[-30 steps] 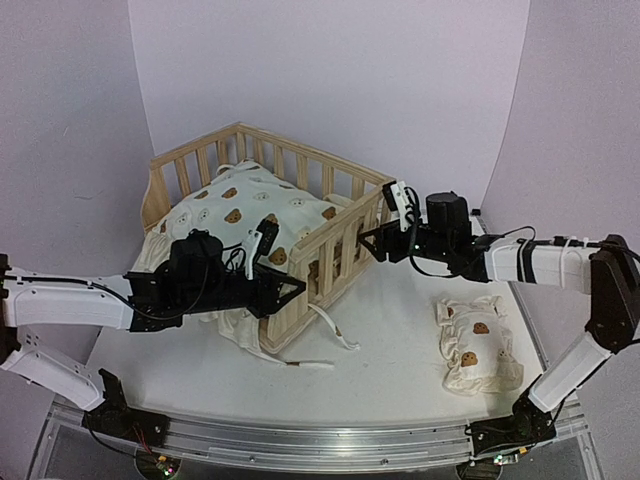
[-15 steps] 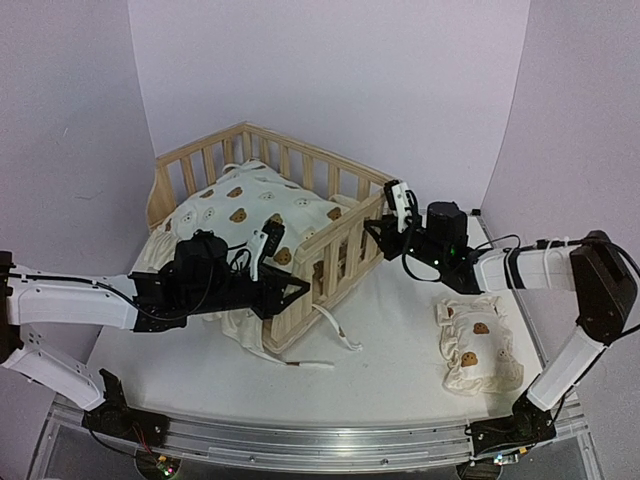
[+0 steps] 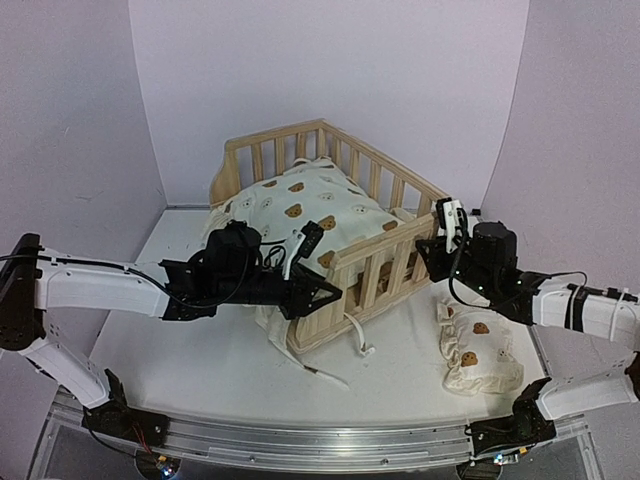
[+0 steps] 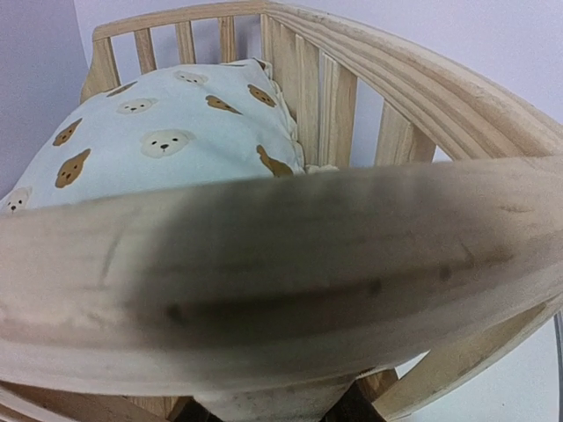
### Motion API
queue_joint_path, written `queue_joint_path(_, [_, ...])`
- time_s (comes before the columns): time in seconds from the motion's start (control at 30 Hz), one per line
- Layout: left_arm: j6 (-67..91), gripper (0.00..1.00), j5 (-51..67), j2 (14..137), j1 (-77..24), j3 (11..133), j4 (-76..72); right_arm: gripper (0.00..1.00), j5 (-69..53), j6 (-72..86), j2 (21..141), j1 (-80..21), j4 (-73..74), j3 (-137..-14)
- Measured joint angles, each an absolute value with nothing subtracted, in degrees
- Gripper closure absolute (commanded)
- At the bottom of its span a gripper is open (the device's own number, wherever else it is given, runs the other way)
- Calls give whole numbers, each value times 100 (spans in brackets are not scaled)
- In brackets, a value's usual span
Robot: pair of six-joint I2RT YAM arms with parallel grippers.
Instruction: Set up the pet bed
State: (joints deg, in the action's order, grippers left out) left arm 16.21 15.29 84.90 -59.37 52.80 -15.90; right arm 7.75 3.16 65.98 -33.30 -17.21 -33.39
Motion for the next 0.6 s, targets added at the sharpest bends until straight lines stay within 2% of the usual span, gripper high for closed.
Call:
queue_joint_path(0.13, [1516,55,1643,8503,-5841,5363,-1428,74,864,384,6753,-3343,-1081,-3765])
queue_joint_path(0.2, [1669,38,1594,8418,-5771,5315,-1334,60,838,421,6877,-3347,-458,-4156])
queue_joint_path(0.23, [1752,33,1581,8322,-5717,5190,-1341,49,784,445,6925,-3354,-132,-4351])
queue_joint_path(0.37, [2145,26,1457,7483,-5544,4316,-1166,27,462,753,7046,-3400,762,-4845])
queue_joint_path(0.53, [2753,25,1284,6366,-5376,3332,-797,14,-143,978,6796,-3417,1868,-4974])
queue_joint_path(0.6, [3030,24,1170,6145,-5321,3059,-666,12,-386,1037,6663,-3415,2176,-4978])
